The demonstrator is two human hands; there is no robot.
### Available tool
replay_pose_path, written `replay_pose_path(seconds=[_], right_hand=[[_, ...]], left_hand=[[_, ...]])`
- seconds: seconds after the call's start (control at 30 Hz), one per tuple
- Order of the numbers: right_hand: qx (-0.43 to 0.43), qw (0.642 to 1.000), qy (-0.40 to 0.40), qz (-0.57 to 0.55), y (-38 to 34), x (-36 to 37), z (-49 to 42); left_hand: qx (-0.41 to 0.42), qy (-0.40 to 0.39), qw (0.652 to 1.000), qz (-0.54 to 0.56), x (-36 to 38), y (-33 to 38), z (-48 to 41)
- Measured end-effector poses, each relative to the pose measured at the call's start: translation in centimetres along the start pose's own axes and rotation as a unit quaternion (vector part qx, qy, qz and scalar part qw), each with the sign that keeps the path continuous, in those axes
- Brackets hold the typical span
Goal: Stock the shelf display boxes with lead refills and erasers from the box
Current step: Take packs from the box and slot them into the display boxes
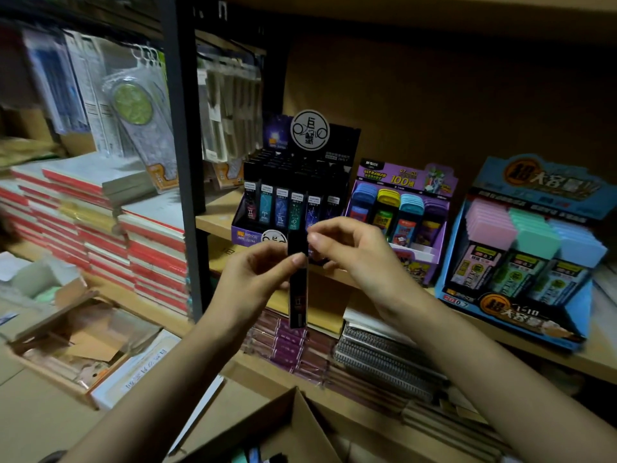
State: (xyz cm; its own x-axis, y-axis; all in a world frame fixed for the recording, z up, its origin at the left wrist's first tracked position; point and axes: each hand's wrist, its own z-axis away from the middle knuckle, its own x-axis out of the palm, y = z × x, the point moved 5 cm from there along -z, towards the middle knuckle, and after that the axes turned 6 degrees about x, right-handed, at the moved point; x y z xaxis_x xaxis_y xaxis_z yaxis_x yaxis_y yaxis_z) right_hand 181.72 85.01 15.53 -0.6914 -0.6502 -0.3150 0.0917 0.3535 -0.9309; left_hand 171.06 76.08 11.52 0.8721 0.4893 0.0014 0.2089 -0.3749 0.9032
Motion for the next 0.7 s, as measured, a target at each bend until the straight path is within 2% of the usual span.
replay_pose_path(seconds=[0.17, 0.3, 0.4, 0.53, 0.7], right_hand=[[0.011, 1.000, -0.026, -0.002, 0.5, 0.3, -0.2], [-0.031, 0.994, -0.037, 0.094, 0.2, 0.0, -0.8], [-0.068, 0.990, 0.045, 0.111, -1.5, -3.2, -2.2], [-0.136, 0.965, 0.185, 0.128, -3.4, -7.6, -3.7], [-0.145, 0.949, 0.235, 0.151, -2.2, -7.2, -5.7]], left_hand=[[0.012, -0.005, 1.000, -0.013, 0.5, -0.4, 0.1], [0.013, -0.028, 0.999, -0.033, 0.6, -1.2, -0.4], [0.049, -0.014, 0.988, -0.147, -0.3, -1.9, -2.2], [0.127, -0.003, 0.930, -0.344, -1.4, -2.4, -4.7], [0.114, 0.001, 0.878, -0.465, -1.5, -5.0, -6.1]])
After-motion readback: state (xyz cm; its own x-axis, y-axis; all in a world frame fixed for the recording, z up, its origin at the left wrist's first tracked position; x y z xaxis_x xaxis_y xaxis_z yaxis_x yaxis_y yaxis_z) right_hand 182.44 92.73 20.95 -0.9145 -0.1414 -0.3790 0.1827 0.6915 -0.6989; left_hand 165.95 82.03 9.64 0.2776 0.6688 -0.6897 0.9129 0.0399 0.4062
